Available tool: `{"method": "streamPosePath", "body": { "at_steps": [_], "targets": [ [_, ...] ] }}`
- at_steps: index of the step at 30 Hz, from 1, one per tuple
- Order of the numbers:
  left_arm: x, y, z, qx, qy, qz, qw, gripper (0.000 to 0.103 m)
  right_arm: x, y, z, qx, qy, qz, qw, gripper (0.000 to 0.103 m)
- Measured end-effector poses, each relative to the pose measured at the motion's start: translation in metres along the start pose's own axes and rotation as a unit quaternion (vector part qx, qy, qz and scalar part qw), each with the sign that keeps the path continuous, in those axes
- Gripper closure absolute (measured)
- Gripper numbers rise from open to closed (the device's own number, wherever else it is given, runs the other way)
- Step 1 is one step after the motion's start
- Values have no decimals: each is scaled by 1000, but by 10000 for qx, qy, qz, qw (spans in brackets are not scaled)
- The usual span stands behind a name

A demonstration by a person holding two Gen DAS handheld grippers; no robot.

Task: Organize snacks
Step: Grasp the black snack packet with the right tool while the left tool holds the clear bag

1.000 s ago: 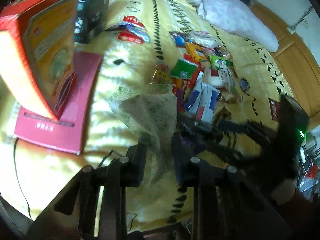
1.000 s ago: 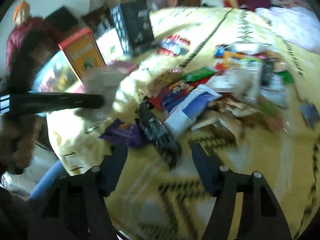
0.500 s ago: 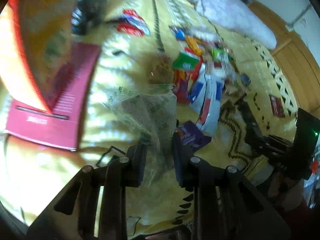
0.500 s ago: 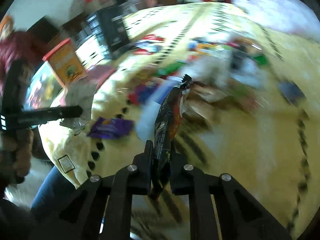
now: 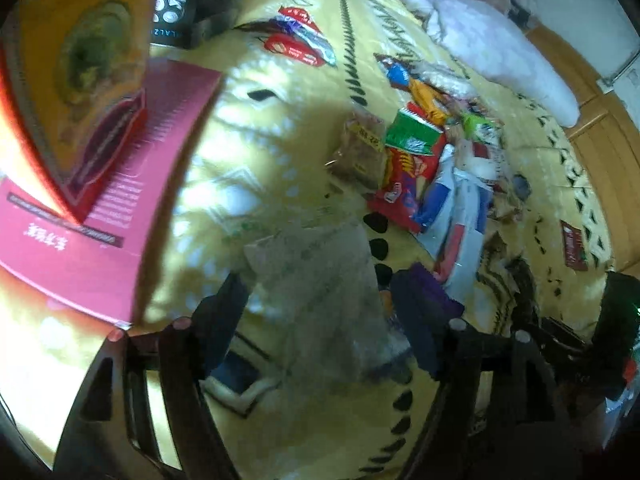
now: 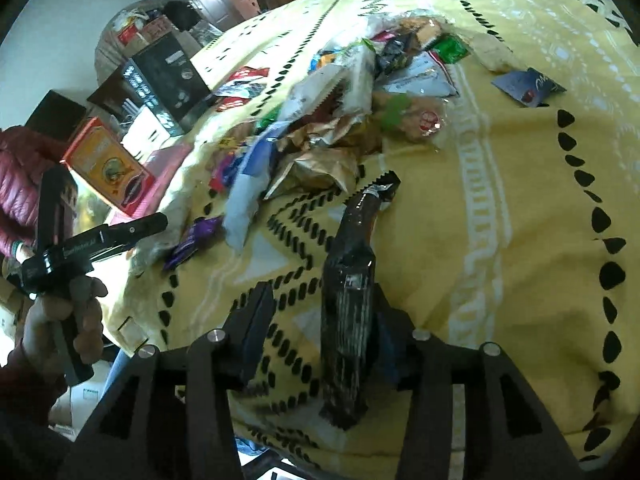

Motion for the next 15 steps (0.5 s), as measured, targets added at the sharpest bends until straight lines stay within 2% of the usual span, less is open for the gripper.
{"method": "streamPosePath", "body": {
  "at_steps": [2, 3, 4, 5, 6, 12, 15],
  "targets": [
    [3, 0, 5, 207, 6, 55, 9998, 32, -1, 0, 7, -112, 24, -82, 9999, 54],
    [4, 1, 6, 389, 8, 185, 9991, 47, -1, -1, 8, -168, 52, -159, 9997, 54],
    [3, 1, 6, 588, -22, 343, 9977, 54, -1, -1, 8, -314, 127, -273, 9991, 62],
    [2, 0, 6, 628, -41, 389, 9973, 58, -1, -1, 7, -389, 189, -327, 9985, 74],
    [2, 0, 4, 595, -19, 384, 9975, 63, -1, 1, 4, -347, 220, -296, 9987, 78],
    [13, 7, -32, 491, 370, 486, 9969, 66, 7, 2, -22, -136, 540, -184, 9983, 80],
    [28, 15, -63, 435, 740, 585, 9946, 66, 18, -9, -43, -52, 768, -252, 9967, 80]
  ]
}}
Point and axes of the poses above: each gripper's, at about its wrist camera, not at the fingertips, and z roughly the way its jaws point, y to its right, x to its top, the point moved 7 cm from there along z, roughly the way its jaws point, and after that the axes turned 14 degrees about z, right-handed, at the moved point
